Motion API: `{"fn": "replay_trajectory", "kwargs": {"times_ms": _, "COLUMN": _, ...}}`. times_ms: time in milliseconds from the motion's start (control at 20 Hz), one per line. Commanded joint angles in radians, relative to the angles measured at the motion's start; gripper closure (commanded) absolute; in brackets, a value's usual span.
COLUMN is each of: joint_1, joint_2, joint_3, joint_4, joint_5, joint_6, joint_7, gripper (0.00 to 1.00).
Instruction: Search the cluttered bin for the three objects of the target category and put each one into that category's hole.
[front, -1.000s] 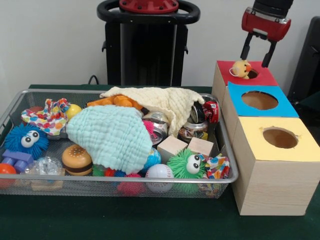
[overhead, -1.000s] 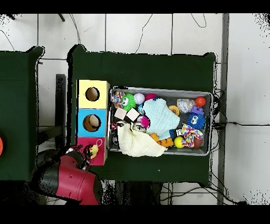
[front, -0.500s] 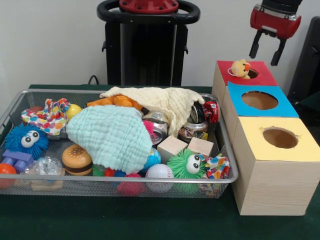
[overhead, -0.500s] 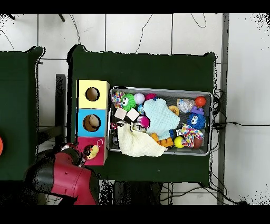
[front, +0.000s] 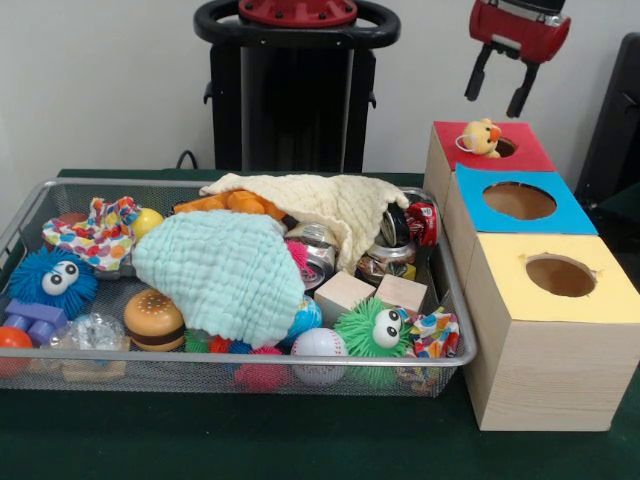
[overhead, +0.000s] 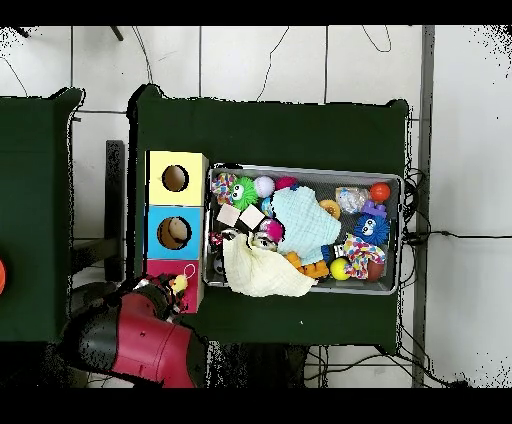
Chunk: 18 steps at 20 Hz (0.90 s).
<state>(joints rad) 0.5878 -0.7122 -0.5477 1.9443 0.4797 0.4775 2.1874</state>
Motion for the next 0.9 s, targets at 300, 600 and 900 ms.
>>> {"fn": "replay_trajectory", "kwargs": {"times_ms": 300, "joint_1": -0.047, "joint_2": -0.049, "joint_3": 0.051, "joint_4": 0.085, "joint_5": -0.079, "joint_6": 0.184, "joint_7": 0.142, "gripper": 0.00}}
{"fn": "replay_trajectory", "kwargs": {"times_ms": 600, "joint_1": -0.043, "joint_2": -0.049, "joint_3": 0.049, "joint_4": 0.074, "joint_5": -0.092, "joint_6": 0.213, "joint_7": 0.156, "gripper": 1.00}}
{"fn": "replay_trajectory", "kwargs": {"times_ms": 900, "joint_1": -0.042, "joint_2": -0.054, "joint_3": 0.056, "joint_4": 0.086, "joint_5": -0.095, "joint_6": 0.190, "joint_7": 0.162, "gripper": 1.00}}
